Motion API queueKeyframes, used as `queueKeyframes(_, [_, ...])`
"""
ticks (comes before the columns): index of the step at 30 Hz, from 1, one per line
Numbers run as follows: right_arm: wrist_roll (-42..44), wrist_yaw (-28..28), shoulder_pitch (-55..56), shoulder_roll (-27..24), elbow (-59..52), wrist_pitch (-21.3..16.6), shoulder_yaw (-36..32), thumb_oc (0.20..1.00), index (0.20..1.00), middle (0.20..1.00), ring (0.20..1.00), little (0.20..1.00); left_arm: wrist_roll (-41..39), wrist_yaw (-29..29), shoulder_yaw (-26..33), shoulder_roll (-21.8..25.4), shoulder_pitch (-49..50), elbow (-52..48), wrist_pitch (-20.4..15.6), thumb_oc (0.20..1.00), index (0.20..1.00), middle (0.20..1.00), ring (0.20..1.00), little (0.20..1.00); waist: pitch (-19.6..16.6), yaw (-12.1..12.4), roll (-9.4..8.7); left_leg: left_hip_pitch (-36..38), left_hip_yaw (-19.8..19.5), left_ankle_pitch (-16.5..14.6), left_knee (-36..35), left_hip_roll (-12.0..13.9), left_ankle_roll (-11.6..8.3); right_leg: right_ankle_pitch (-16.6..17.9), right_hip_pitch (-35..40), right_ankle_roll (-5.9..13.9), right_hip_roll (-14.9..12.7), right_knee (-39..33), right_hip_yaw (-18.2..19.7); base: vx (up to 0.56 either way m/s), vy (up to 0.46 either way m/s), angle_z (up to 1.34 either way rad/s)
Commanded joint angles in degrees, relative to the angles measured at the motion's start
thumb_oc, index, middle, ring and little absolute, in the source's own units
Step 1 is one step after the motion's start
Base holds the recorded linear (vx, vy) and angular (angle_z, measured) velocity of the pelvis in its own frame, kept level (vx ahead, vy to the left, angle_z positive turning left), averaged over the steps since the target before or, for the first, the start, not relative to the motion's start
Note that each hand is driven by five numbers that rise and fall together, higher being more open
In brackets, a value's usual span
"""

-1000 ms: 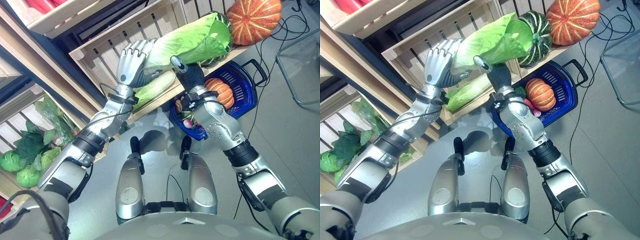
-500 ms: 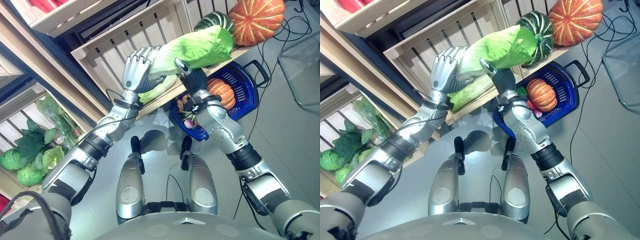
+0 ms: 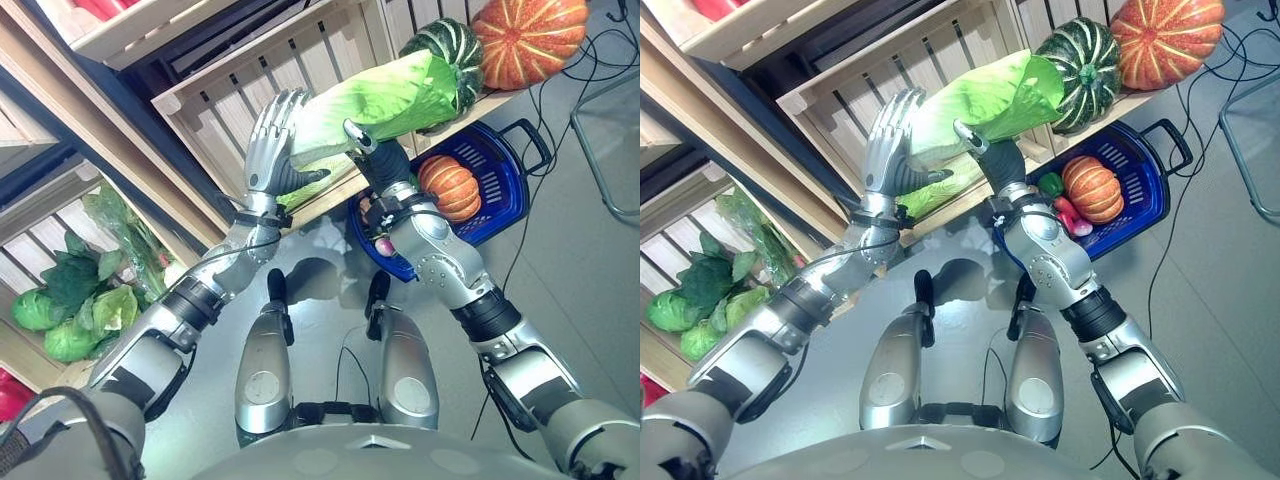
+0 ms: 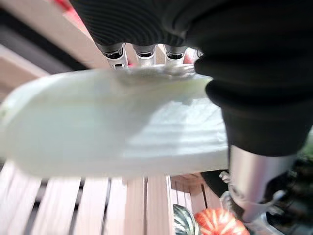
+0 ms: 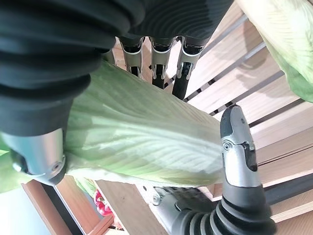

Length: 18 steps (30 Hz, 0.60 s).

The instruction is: Pick up fruits and vegetables into the basket

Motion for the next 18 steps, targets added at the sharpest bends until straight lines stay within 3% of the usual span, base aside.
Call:
queueKeyframes(1, [-1.92, 3.96, -4.79, 3.25, -11.65, -9.84, -8.94, 0.2, 0.2, 0.2, 0.2, 0.2, -7.02, 1.95, 3.92, 0.95, 5.66, 0.13, -4.6, 1.0, 1.0, 1.0, 1.0, 1.0, -0.69, -0.86, -1.77, -0.54, 1.3, -3.42, 4.0, -1.21, 0.74, 1.07, 3.75, 2.88, -2.32, -2.14, -0.89, 0.0, 0.0, 0.0])
queueKeyframes(4, [-3.93, 3.52, -2.79, 1.36, -12.73, -11.01, -12.89, 0.2, 0.2, 0.2, 0.2, 0.2, -8.47, 1.89, 7.94, 1.24, 9.21, 1.08, -7.69, 1.0, 1.0, 1.0, 1.0, 1.0, -0.38, -0.94, -1.63, -0.96, 1.48, -3.31, 4.25, -1.13, 0.79, 1.0, 3.2, 2.6, -2.26, -1.6, -1.0, -0.01, -0.009, 0.02])
queueKeyframes(13, [-4.84, 1.65, 3.01, -3.18, -11.8, -15.12, -21.01, 0.2, 0.2, 0.2, 0.2, 0.2, -8.32, 3.9, 12.63, 2.68, 16.49, 4.16, -11.22, 1.0, 1.0, 1.0, 1.0, 1.0, 0.31, -1.68, -1.32, -1.92, 2.29, -2.87, 4.31, -0.6, 0.72, 0.95, 2.02, 2.05, -1.92, -1.05, -1.06, 0.0, -0.002, 0.0])
queueKeyframes(18, [-12.27, -5.28, 7.35, -5.93, -9.33, -18.55, -25.91, 0.2, 0.2, 0.2, 0.2, 0.2, -8.5, 0.34, 14.25, 3.62, 20.03, 3.53, -14.57, 1.0, 1.0, 1.0, 1.0, 1.0, 0.99, -2.27, -1.1, -3.9, 2.83, -2.77, 4.84, -0.26, 0.65, 0.97, -0.15, 2.04, -1.74, -0.24, -1.06, -0.05, -0.031, -0.02])
